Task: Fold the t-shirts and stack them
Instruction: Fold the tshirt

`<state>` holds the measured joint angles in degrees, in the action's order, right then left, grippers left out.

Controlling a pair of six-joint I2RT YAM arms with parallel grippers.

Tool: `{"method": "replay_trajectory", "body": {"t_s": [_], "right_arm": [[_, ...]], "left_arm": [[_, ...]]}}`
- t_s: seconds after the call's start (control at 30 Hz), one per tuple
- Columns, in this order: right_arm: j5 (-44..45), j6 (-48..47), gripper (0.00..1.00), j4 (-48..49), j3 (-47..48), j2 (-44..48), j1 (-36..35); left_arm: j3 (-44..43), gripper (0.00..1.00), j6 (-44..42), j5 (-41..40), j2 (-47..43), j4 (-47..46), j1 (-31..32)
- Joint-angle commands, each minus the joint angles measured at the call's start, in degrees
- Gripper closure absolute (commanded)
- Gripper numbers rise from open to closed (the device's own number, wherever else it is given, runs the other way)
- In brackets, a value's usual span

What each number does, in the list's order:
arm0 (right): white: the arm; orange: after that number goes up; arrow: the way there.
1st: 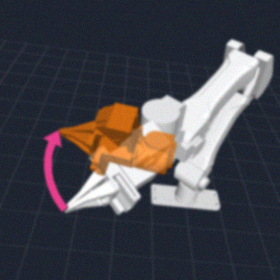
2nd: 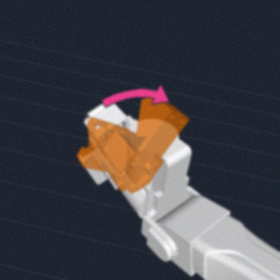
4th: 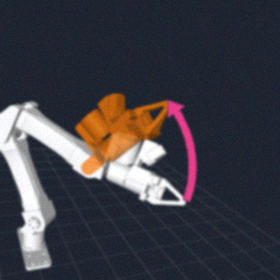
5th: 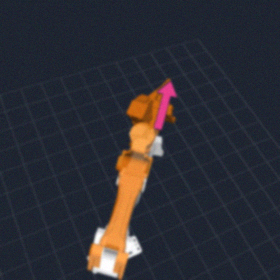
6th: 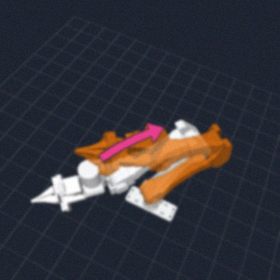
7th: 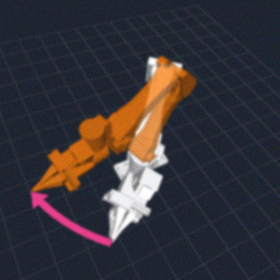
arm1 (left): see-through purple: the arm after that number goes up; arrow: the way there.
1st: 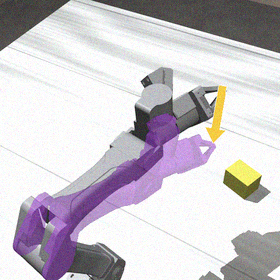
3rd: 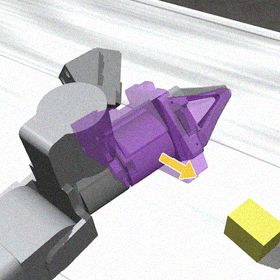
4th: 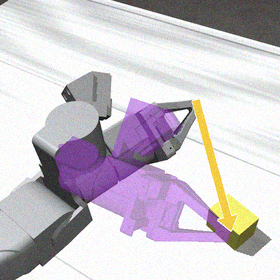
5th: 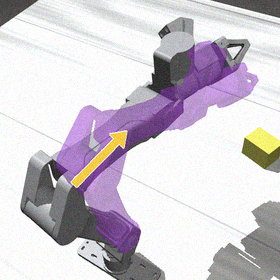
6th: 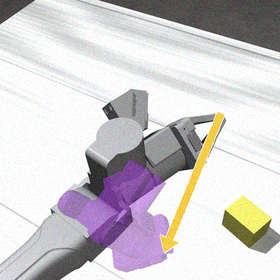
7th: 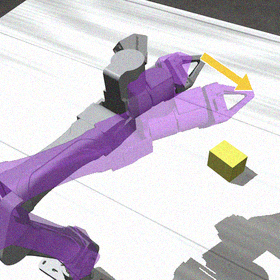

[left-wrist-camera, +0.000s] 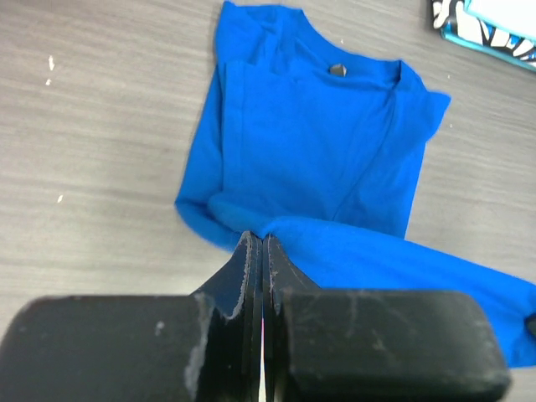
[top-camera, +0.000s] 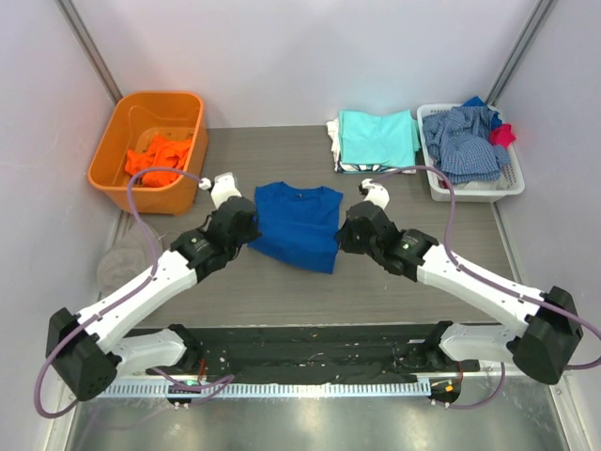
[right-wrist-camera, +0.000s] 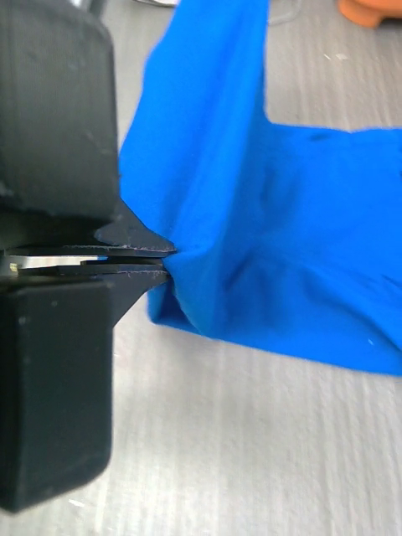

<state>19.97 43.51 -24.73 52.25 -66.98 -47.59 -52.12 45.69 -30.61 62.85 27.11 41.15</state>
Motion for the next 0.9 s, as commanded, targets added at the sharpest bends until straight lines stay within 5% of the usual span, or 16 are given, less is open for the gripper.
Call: {"method": "replay_trajectory", "body": {"t_s": [0.0, 0.77, 0.83, 0.87], "right_arm": [[-3.61, -4.48, 0.99, 6.36, 3.56, -4.28, 4.69], [-20.83, -12.31, 0.99, 22.26, 22.19, -37.68, 22.19], [-21.37, -12.39, 0.96, 23.76, 23.94, -41.02, 23.68], [-21.72, -12.74, 0.89, 24.29, 24.56, -41.99, 24.30]], "left_arm": [[-4.74, 1.00, -4.90, 2.13, 4.03, -7.68, -3.17], [-17.22, 1.00, -7.55, 13.91, 36.62, -26.41, -18.64], [-18.80, 0.90, -7.81, 14.26, 39.26, -26.85, -20.13], [-20.90, 0.77, -8.07, 14.35, 40.50, -26.85, -20.75]]}}
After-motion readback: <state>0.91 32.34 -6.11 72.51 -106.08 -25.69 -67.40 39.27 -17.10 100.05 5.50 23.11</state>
